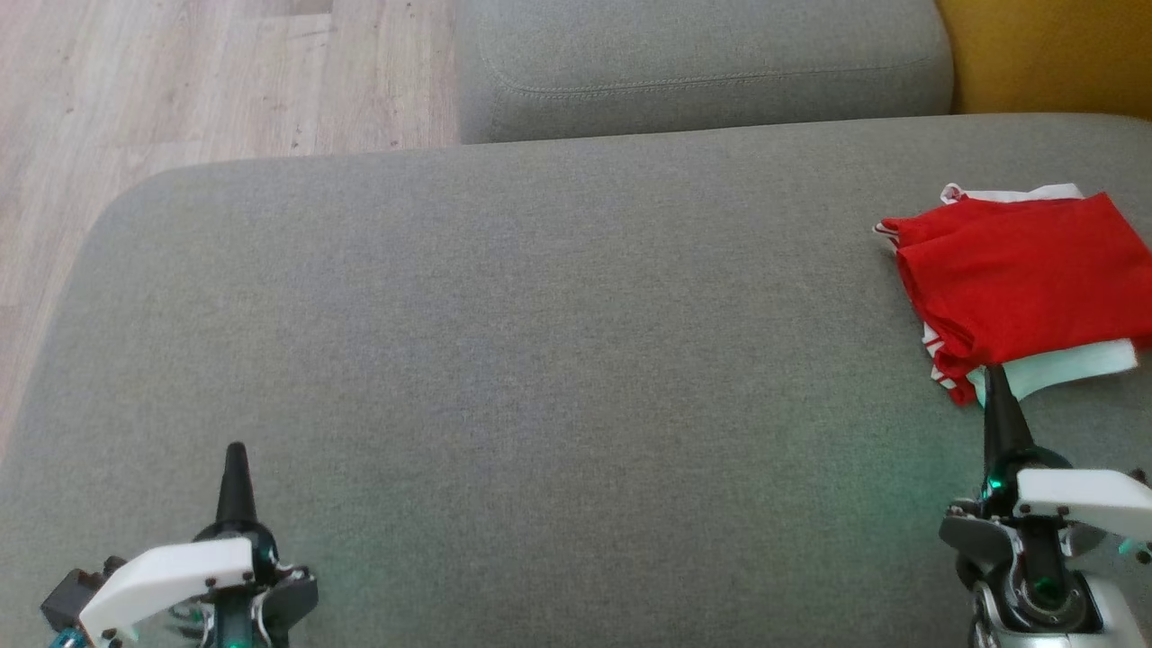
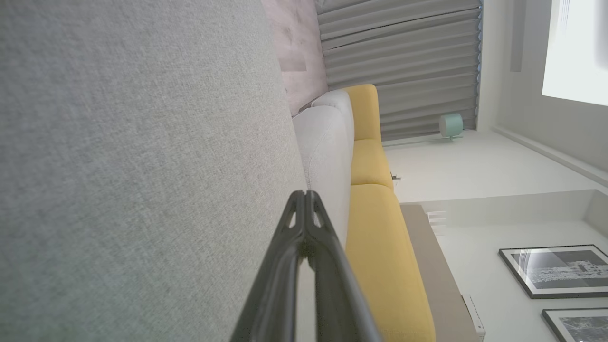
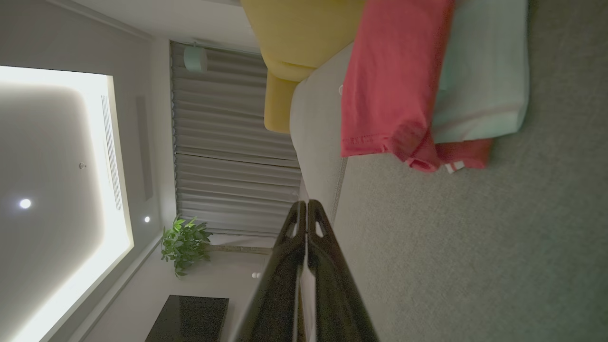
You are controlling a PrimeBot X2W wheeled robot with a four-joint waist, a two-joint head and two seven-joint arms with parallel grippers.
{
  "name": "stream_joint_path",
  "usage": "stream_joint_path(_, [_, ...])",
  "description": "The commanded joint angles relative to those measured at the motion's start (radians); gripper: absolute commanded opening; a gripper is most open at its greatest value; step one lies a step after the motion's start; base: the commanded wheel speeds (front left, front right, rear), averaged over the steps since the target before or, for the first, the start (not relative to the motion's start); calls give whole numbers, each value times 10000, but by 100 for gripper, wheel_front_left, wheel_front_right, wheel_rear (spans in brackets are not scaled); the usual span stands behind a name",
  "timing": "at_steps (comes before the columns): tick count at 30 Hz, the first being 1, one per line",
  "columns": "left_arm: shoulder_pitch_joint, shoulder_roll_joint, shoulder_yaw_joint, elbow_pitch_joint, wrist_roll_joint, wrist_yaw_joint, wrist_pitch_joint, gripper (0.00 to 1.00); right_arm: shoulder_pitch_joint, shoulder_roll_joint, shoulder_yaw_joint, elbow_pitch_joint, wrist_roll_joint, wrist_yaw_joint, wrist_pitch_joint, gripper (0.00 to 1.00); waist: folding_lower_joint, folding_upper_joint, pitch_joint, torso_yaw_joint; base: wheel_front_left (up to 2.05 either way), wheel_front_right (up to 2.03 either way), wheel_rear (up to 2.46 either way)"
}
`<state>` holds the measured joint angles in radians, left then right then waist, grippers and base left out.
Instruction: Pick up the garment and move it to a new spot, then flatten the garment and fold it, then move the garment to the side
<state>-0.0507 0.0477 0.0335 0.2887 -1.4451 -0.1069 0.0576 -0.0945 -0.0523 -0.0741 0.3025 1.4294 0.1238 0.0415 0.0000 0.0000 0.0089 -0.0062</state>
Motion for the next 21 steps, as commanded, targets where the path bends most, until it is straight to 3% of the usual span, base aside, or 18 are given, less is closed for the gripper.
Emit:
stream_joint_path(1, [-513,63,363,-342,-172,-123,54,0,-197,-145,122,-407,243,61,81,0,0,0,-2,3,0,0,0])
stream_joint_path(15, [-568,62,743,-430,-1597,-232,500,0,-119,-132,-174,-580,1882,69,528,0,0,0,-56,59,0,0,0])
stream_joint_path(21, [-571,59,766,-434,-1665,-238,526,0,-116,-121,-204,-588,1952,69,562,0,0,0,-58,62,0,0,0])
